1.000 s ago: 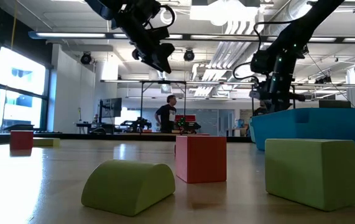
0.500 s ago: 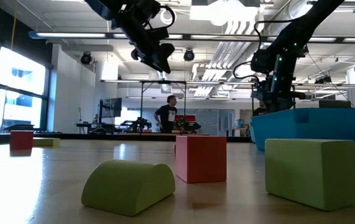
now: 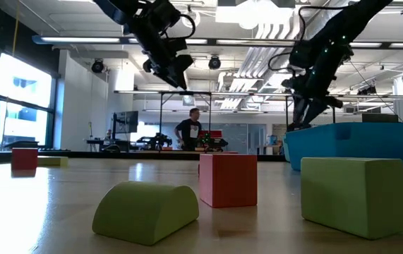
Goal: Sort & place blocks by color
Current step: Put the orange wooden block into the blue bin
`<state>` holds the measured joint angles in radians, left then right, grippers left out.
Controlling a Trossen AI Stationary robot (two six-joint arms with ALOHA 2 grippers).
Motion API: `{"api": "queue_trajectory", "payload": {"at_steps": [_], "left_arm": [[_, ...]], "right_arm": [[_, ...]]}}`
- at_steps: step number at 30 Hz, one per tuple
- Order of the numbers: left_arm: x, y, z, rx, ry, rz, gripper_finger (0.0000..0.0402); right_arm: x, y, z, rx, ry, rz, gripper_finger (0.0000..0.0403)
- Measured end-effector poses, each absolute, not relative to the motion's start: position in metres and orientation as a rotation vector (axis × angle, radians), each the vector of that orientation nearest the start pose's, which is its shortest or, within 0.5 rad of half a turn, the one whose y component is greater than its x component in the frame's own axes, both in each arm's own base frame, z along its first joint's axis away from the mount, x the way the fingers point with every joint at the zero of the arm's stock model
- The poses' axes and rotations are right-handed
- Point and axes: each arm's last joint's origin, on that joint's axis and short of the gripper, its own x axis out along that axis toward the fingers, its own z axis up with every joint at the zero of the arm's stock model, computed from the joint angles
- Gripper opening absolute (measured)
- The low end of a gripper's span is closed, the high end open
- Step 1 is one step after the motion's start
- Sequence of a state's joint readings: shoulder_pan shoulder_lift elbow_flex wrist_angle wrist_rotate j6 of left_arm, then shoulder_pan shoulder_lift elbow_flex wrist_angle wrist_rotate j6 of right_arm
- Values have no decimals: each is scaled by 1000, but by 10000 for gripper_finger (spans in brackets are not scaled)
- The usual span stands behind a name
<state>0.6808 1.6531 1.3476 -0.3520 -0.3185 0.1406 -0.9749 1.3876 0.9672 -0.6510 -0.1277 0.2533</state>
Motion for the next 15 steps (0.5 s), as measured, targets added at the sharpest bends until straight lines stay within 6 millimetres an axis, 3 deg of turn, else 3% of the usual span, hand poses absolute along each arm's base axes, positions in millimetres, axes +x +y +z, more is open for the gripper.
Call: {"api": "queue_trajectory", "payload": {"at_steps": [6, 15], "left_arm": [[276, 238, 287, -22, 804, 898, 202], [266, 229, 274, -157, 959, 883, 202]], "right_arm": [[159, -214, 253, 752, 687, -824, 154], [195, -208, 281, 540, 410, -655, 154]]}}
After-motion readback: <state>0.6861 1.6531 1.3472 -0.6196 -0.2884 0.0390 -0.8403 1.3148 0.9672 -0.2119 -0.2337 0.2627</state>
